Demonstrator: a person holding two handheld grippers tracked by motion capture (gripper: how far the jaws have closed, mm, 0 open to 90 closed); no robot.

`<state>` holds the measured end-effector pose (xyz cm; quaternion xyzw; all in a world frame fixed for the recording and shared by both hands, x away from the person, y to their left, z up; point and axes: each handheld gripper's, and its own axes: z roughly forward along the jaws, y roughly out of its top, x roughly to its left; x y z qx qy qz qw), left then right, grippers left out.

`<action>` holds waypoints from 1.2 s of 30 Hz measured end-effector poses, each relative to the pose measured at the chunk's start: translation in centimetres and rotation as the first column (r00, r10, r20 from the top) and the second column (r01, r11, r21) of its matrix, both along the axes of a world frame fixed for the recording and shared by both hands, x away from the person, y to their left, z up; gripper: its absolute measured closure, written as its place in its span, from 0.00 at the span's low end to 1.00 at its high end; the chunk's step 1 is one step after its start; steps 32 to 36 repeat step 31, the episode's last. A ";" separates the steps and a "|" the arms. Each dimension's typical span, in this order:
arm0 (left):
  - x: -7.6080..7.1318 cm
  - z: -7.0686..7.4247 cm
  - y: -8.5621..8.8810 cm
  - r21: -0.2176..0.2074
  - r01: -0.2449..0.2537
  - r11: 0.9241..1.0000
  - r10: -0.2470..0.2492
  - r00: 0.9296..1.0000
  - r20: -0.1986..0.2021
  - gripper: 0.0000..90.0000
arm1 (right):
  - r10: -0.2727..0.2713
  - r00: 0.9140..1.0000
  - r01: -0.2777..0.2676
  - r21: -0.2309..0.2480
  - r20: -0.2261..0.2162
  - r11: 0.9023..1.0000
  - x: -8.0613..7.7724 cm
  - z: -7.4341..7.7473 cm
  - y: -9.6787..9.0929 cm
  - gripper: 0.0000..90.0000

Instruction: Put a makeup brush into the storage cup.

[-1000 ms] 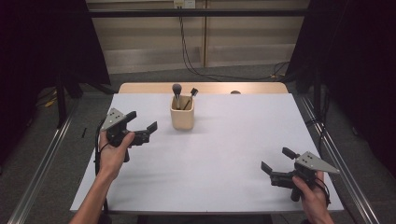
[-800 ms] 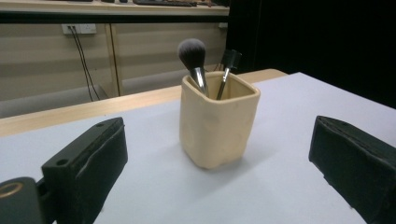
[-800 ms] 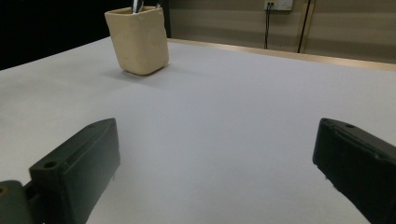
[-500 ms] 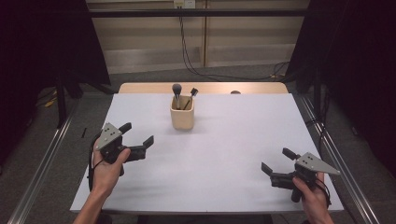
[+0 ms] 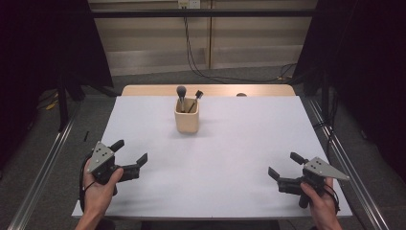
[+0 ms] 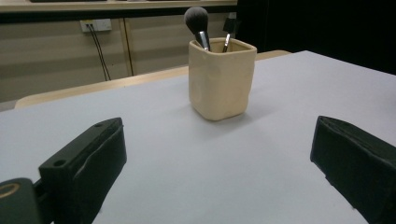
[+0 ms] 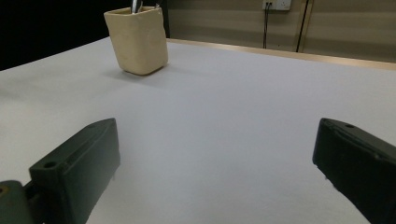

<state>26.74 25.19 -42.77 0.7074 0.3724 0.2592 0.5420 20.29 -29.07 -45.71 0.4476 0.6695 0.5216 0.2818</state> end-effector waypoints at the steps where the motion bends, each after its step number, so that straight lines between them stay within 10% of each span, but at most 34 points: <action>1: -0.3 -0.1 0.0 0.002 -0.003 1.000 0.003 1.000 -0.001 0.04 | -0.001 1.000 0.001 0.002 -0.001 1.000 0.0 0.0 0.0 0.01; 36: -3.8 -1.4 1.4 0.034 -0.007 0.999 0.008 1.000 -0.022 0.04 | 0.002 1.000 -0.002 0.001 0.002 1.000 0.0 0.1 0.0 0.01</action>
